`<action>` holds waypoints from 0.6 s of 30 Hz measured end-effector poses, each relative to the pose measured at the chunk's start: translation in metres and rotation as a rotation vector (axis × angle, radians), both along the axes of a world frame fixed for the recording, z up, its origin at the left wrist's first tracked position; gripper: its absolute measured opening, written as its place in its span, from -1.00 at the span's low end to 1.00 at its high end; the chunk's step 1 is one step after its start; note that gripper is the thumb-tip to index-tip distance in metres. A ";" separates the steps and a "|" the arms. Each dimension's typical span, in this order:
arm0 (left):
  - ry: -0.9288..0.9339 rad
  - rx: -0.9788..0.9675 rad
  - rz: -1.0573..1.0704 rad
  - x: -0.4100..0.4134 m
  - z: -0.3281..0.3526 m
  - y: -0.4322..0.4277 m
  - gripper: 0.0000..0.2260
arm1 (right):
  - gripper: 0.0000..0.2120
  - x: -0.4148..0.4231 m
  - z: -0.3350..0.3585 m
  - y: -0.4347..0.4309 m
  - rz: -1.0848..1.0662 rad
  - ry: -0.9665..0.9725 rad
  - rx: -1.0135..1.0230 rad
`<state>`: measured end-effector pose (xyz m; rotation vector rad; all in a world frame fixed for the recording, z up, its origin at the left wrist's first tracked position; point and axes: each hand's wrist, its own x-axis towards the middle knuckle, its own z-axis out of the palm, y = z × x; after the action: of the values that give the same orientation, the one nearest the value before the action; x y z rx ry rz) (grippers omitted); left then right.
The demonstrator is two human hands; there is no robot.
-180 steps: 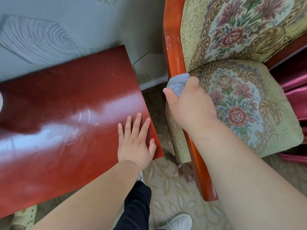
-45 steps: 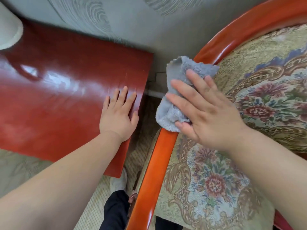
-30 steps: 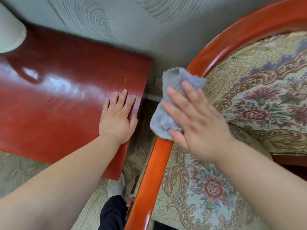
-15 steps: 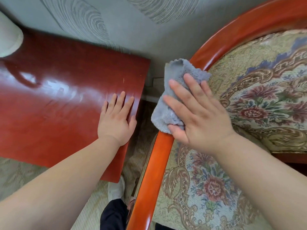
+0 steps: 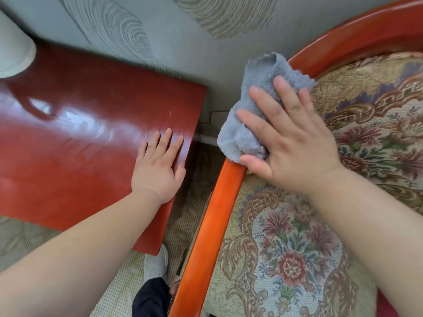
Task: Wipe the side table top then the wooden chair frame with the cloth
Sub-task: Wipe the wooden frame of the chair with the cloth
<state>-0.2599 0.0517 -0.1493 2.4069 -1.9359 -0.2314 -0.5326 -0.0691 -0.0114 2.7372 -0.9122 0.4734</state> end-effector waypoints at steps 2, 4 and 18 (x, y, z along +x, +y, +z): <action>0.004 0.002 -0.005 0.000 -0.001 0.000 -0.40 | -0.34 -0.007 0.009 -0.017 -0.045 -0.004 -0.076; 0.012 0.002 0.000 0.000 -0.001 -0.002 -0.40 | -0.37 -0.003 0.012 -0.022 -0.155 -0.074 -0.063; 0.720 -0.271 0.127 -0.079 0.130 -0.043 -0.58 | -0.36 0.002 0.028 0.000 -0.067 0.088 0.031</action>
<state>-0.3385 0.0087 -0.0195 1.8889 -1.3802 -0.6682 -0.5309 -0.0688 0.0163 2.7207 -0.9927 0.3270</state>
